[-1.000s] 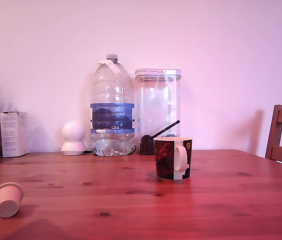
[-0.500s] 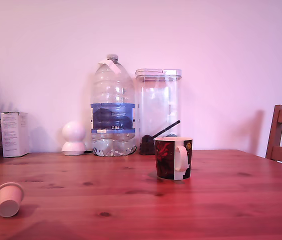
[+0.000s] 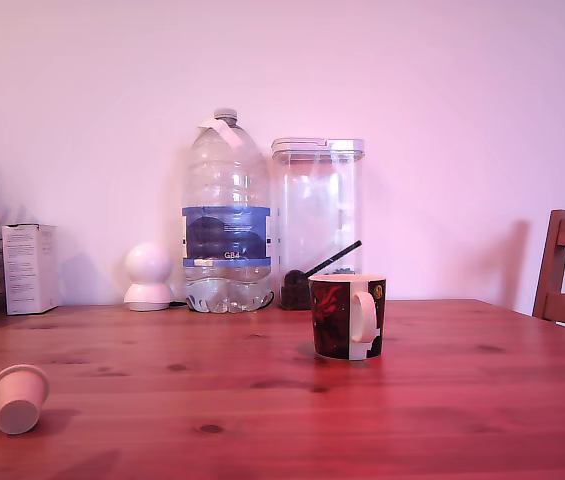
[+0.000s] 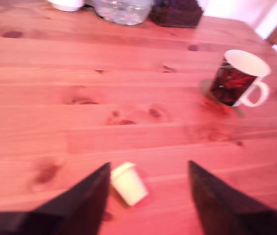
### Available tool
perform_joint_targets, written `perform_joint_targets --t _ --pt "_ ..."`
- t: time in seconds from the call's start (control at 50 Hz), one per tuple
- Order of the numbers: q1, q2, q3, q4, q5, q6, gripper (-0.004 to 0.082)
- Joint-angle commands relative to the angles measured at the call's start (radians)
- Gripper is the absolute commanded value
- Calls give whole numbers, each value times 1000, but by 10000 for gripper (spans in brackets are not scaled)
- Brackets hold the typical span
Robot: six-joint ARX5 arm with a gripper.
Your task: Pick up the coffee capsules from the table one by one and drop them inside the nearest coffee cup
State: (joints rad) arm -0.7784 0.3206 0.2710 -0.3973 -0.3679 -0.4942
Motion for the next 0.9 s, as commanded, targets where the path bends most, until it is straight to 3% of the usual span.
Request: perform_joint_targets --t 0.0,0.2,0.4,0.78,0.88 --pt "-21 -8 -28 7 -23 -8 642" --pt "-72 -8 -93 39 -87 -61 642" --pt "-106 -8 -166 129 -150 -88 642" --pt "-112 -2 -198 145 -152 -164 642" --pt "-112 24 -198 162 -135 -183 642"
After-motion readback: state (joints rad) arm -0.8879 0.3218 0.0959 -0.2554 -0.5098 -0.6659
